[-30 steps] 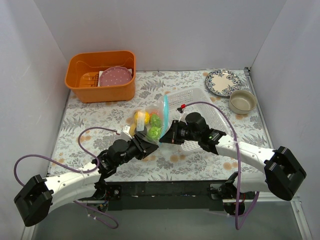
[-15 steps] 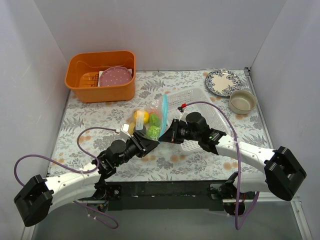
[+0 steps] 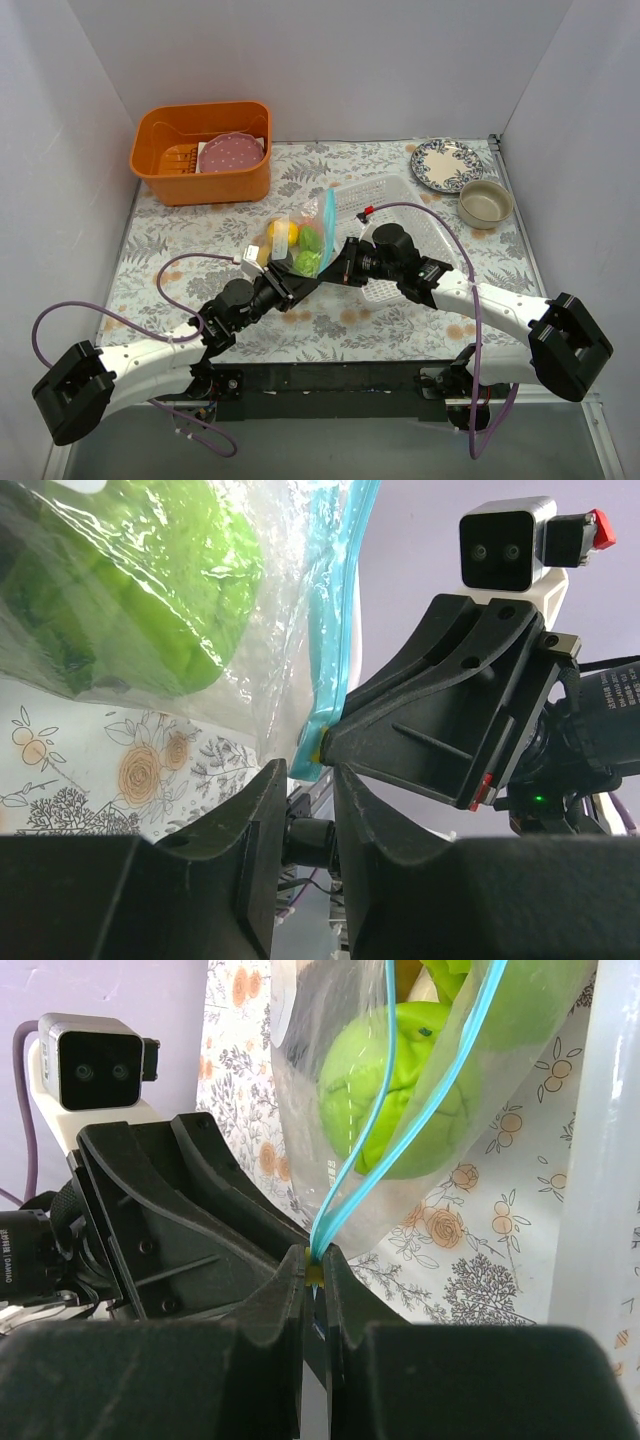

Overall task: Place the food in the zip-top bag and seal the zipper
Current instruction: Zip the zipper food storage bag at the center of the board.

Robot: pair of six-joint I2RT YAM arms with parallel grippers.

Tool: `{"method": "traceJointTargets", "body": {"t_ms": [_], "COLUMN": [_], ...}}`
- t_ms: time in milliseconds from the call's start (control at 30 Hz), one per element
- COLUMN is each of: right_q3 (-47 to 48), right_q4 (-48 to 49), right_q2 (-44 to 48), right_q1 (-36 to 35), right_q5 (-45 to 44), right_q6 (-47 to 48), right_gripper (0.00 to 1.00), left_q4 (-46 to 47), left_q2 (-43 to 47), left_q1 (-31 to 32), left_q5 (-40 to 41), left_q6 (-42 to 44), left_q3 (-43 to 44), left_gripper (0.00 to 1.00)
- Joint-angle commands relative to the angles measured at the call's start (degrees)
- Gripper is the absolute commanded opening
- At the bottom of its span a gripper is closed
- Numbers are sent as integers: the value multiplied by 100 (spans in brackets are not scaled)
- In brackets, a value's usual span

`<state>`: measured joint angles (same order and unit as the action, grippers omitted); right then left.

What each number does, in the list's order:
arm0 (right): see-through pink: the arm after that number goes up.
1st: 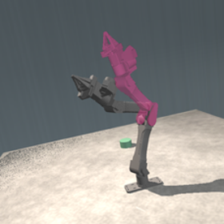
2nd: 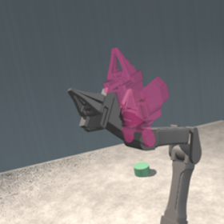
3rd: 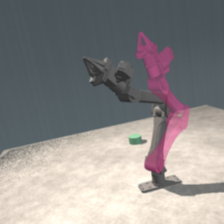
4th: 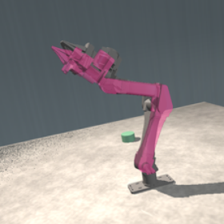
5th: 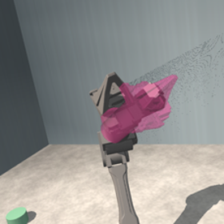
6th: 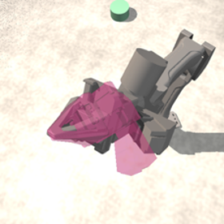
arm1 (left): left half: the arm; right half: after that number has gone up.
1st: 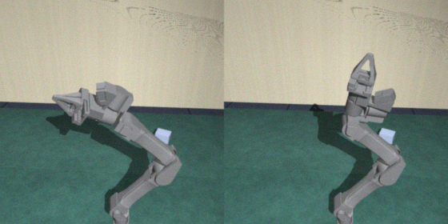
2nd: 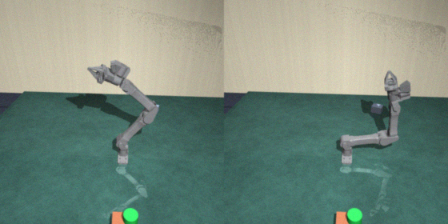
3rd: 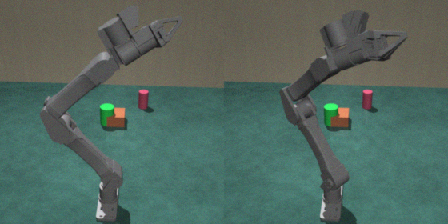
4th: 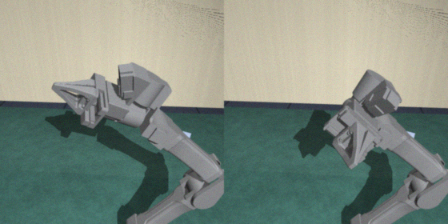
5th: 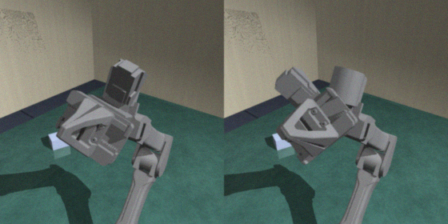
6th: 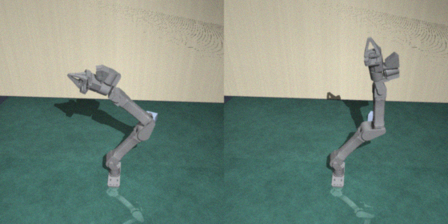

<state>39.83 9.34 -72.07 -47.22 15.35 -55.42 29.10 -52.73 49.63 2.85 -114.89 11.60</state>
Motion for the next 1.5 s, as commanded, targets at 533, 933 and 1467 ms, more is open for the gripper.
{"method": "traceJointTargets", "body": {"t_ms": [533,933,1467], "right_q3": [130,121,174], "right_q4": [498,279,-73], "right_q2": [0,44,44], "right_q1": [-6,-6,-15], "right_q5": [319,407,372], "right_q6": [-197,-171,5], "right_gripper": [8,8,11], "left_q4": [570,597,-264], "left_q2": [-27,-308,-53], "left_q1": [21,12,21], "left_q5": [400,646,901], "left_q6": [-209,-183,-60], "left_q3": [-193,62,334], "left_gripper": [30,15,0]}}
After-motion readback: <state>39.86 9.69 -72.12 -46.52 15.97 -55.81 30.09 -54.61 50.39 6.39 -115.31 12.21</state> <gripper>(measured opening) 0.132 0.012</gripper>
